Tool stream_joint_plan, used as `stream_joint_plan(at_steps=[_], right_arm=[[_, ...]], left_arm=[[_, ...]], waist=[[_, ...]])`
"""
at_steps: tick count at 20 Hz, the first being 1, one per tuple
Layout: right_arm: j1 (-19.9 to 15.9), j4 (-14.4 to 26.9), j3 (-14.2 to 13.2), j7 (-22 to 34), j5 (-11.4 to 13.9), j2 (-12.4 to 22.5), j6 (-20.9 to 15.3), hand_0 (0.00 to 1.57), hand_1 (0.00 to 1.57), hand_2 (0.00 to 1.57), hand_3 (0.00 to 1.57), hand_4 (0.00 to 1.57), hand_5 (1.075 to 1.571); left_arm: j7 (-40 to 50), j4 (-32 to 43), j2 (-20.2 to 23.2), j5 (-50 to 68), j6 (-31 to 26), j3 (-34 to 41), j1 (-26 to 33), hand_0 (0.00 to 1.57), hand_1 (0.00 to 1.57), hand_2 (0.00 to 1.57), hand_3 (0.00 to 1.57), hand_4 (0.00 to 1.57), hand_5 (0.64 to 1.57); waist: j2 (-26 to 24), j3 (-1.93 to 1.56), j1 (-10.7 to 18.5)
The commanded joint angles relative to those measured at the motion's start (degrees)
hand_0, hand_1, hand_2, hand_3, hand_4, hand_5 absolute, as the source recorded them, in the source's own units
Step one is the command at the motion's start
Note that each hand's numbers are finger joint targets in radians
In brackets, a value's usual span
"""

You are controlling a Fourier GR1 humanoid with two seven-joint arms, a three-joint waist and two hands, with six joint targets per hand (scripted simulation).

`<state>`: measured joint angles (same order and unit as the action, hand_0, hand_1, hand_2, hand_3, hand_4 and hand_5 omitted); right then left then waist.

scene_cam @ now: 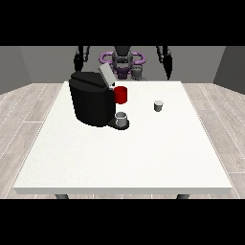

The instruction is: Insert the coffee pod into the coffee machine and close the lid

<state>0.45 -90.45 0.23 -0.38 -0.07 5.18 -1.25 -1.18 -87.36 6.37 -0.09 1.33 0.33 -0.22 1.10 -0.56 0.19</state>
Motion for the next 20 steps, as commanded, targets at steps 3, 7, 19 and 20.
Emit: stream_joint_plan(at_steps=[3,7,19,20], right_arm=[[-0.7,1.9,-1.7,-0.2,-2.5,1.3,3.0,0.0,0.0,0.0,0.0,0.0,1.571],[-4.0,1.9,-2.1,-3.2,5.3,1.2,-4.9,0.0,0.0,0.0,0.0,0.0,1.571],[-11.5,-2.7,4.0,1.7,10.7,-1.2,-6.3,0.0,0.0,0.0,0.0,0.0,1.571],[-10.3,-3.6,4.0,0.9,9.7,-1.5,-5.7,0.0,0.0,0.0,0.0,0.0,1.571]], left_arm=[[-3.5,1.1,6.7,-4.0,-5.0,-0.4,-1.8,0.0,0.0,0.0,0.0,0.0,1.571],[-4.3,1.7,16.2,-10.2,-8.6,-0.8,-6.9,0.0,0.0,0.0,0.0,0.0,1.571],[-3.6,21.2,26.3,-14.1,-15.6,3.9,-22.7,0.0,0.0,0.0,0.0,0.0,1.571],[-4.5,23.5,24.8,-16.6,-12.7,3.3,-22.7,0.0,0.0,0.0,0.0,0.0,1.571]], waist=[[-0.2,0.55,-1.1],[3.6,0.54,-3.8],[13.1,0.58,-11.1],[12.5,0.58,-12.2]])
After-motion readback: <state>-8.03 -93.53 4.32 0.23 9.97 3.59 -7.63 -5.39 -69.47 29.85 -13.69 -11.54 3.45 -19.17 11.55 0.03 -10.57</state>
